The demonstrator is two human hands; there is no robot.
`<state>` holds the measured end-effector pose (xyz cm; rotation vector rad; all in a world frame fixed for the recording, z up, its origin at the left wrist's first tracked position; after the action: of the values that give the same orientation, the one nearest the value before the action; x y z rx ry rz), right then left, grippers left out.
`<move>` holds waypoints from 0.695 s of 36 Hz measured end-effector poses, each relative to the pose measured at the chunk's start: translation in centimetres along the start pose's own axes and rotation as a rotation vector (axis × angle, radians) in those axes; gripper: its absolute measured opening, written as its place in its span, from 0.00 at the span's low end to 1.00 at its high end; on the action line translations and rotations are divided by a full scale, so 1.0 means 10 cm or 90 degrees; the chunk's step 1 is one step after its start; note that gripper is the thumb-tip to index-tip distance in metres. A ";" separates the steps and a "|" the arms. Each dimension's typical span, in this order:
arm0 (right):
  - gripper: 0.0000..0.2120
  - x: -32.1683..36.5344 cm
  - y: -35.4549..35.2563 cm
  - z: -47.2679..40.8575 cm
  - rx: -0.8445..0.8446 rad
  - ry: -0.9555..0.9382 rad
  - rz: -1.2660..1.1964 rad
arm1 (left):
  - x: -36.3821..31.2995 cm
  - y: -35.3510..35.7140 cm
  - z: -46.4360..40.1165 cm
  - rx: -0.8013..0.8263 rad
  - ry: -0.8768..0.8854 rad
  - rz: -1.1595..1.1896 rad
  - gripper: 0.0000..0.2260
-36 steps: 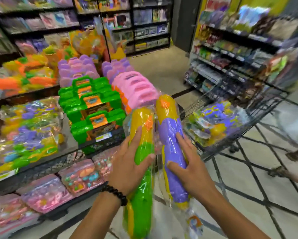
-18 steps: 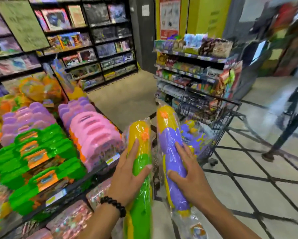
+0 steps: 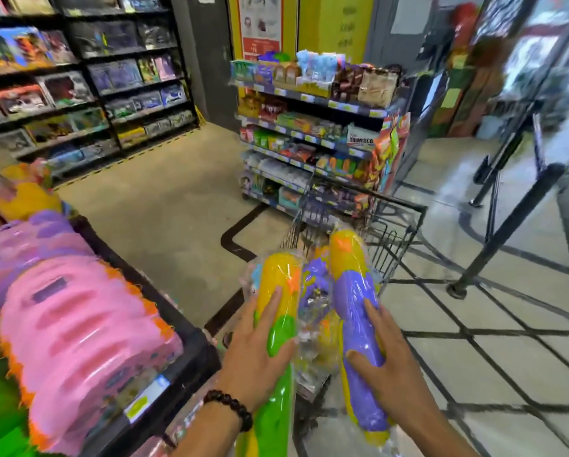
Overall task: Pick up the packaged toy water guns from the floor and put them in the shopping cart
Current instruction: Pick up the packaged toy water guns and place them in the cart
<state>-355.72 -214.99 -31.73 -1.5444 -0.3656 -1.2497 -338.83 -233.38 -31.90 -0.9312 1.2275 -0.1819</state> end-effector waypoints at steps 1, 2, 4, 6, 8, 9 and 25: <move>0.42 0.00 -0.05 -0.10 -0.016 0.011 -0.002 | 0.06 -0.05 -0.14 0.004 0.000 0.003 0.40; 0.43 0.00 -0.09 -0.19 -0.034 0.020 -0.008 | 0.13 -0.09 -0.29 0.007 0.002 0.007 0.40; 0.43 -0.05 -0.19 -0.37 -0.067 0.038 -0.022 | 0.25 -0.18 -0.58 0.019 0.007 0.010 0.39; 0.43 -0.12 -0.28 -0.50 -0.096 0.060 -0.034 | 0.34 -0.24 -0.84 0.034 0.000 0.001 0.40; 0.42 -0.19 -0.36 -0.59 -0.120 0.081 -0.053 | 0.39 -0.28 -1.06 0.050 -0.005 0.005 0.40; 0.42 -0.22 -0.39 -0.64 -0.128 0.089 -0.055 | 0.41 -0.29 -1.16 0.057 -0.007 0.011 0.40; 0.41 -1.00 -0.82 -1.98 -0.129 0.170 -0.071 | 0.39 0.08 -2.75 0.108 -0.045 -0.020 0.39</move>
<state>-376.19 -225.07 -38.03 -1.5157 -0.1558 -1.5997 -361.35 -249.15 -36.12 -0.8027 1.1141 -0.2715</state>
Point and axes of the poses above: each hand's wrist, its own z-axis away from the middle knuckle, its own y-axis out of the palm, x = y × z, the point moved 4 cm from there along -z, towards the middle knuckle, and after that the axes turned 15 degrees about x, right-handed, at the moved point
